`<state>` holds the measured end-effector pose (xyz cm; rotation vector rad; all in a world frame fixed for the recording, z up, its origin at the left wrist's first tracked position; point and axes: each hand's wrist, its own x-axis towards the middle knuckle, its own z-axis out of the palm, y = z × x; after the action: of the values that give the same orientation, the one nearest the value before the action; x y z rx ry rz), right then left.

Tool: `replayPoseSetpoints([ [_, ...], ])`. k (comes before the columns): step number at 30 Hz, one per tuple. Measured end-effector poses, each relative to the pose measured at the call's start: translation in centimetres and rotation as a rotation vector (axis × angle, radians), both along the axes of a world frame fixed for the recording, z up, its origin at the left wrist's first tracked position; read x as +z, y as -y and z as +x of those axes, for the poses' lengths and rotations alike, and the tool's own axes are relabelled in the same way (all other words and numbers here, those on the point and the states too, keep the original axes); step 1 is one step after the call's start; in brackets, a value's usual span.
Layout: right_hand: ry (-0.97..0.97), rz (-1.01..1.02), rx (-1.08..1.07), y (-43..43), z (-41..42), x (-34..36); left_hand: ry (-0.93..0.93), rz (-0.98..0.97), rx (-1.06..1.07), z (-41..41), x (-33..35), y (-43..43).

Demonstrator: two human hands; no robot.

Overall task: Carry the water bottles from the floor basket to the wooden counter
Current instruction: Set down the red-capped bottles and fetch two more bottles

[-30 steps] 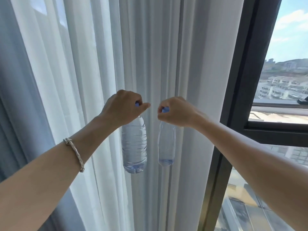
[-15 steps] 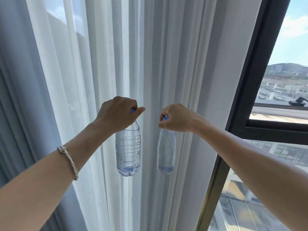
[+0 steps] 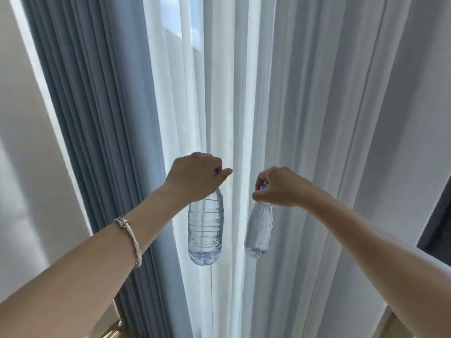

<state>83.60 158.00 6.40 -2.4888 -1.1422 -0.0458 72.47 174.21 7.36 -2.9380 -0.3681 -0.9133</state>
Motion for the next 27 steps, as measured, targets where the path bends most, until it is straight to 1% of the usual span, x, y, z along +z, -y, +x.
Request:
replayPoseSetpoints([
  [4,0.001,0.008,0.131,-1.5,-0.4,-0.5,-0.001,-0.001,0.134,-2.0,-0.6,0.2],
  [9,0.004,-0.021,0.318,-5.6,-3.4,-1.3,-0.026,-0.010,0.241,-7.2,-1.5,-0.9],
  [13,0.006,-0.019,0.466,-9.0,-7.1,-0.8,-0.024,0.061,0.337,-11.9,-1.1,-2.2],
  [18,0.032,0.006,0.603,-12.9,-12.9,0.5,0.005,0.052,0.479,-19.7,-0.3,-4.6],
  [21,0.067,-0.018,0.647,-15.3,-17.3,1.0,0.024,0.043,0.556,-25.1,-0.3,-6.2],
  [24,0.132,-0.062,0.696,-18.0,-22.6,1.2,0.039,0.058,0.626,-31.2,-0.4,-7.7],
  [27,0.149,-0.054,0.756,-20.7,-29.2,1.5,0.023,0.061,0.671,-38.0,0.0,-9.3],
])
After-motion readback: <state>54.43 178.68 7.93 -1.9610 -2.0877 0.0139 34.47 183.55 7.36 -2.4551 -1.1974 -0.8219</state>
